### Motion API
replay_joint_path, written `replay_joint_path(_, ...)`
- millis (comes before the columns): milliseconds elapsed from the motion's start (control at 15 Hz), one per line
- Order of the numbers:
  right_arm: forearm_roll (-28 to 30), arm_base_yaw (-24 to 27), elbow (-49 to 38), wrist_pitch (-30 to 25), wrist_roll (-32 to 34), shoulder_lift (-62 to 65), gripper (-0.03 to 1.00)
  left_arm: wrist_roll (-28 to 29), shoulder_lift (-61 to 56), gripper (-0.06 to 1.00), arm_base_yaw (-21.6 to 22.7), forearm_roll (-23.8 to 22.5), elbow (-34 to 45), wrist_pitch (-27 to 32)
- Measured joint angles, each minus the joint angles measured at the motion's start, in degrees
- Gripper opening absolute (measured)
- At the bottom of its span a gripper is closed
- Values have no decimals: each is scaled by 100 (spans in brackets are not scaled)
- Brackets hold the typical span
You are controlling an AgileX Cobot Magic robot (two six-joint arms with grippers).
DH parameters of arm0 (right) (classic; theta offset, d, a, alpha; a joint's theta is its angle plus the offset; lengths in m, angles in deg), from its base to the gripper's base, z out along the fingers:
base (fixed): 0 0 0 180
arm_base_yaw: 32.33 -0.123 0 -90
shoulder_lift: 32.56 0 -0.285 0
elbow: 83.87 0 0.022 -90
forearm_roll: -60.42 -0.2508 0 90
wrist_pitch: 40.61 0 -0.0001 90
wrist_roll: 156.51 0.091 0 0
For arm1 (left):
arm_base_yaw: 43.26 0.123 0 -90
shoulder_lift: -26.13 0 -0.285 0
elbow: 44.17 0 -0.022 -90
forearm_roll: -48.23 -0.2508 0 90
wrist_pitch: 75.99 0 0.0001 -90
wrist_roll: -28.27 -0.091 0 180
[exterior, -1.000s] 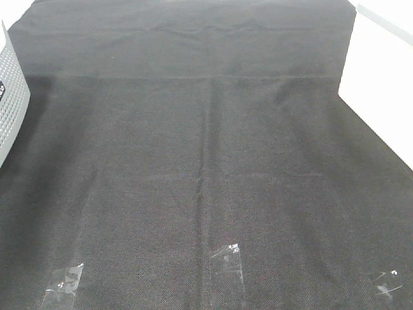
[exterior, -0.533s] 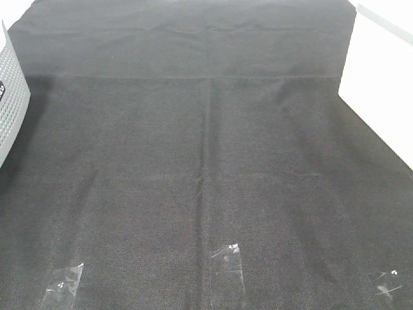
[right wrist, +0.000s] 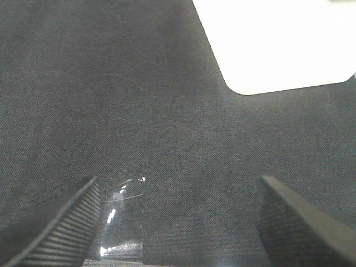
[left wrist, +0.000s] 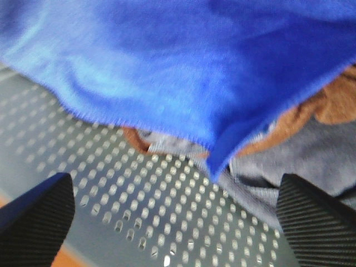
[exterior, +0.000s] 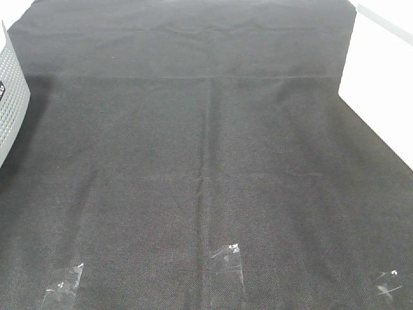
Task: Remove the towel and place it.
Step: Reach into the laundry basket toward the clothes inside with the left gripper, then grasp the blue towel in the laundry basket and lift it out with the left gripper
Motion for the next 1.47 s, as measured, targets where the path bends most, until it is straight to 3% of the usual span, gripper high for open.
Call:
replay_joint_path(467,0,0,0,0,0,0,75,-229,779,92,0,29,-46,-149)
replay_joint_path(600,0,0,0,0,0,0,75,-229,802,86,0,92,-46,-149)
replay_joint_path(1000,0,0,0,0,0,0,75,-149,802,41,0,126,-46,350)
replay_joint_path(1333,0,0,0,0,0,0,75,493,802,34,0,109,-46,384)
replay_joint_path(1467,0,0,0,0,0,0,75,533,802,16,0,-138,-46,550)
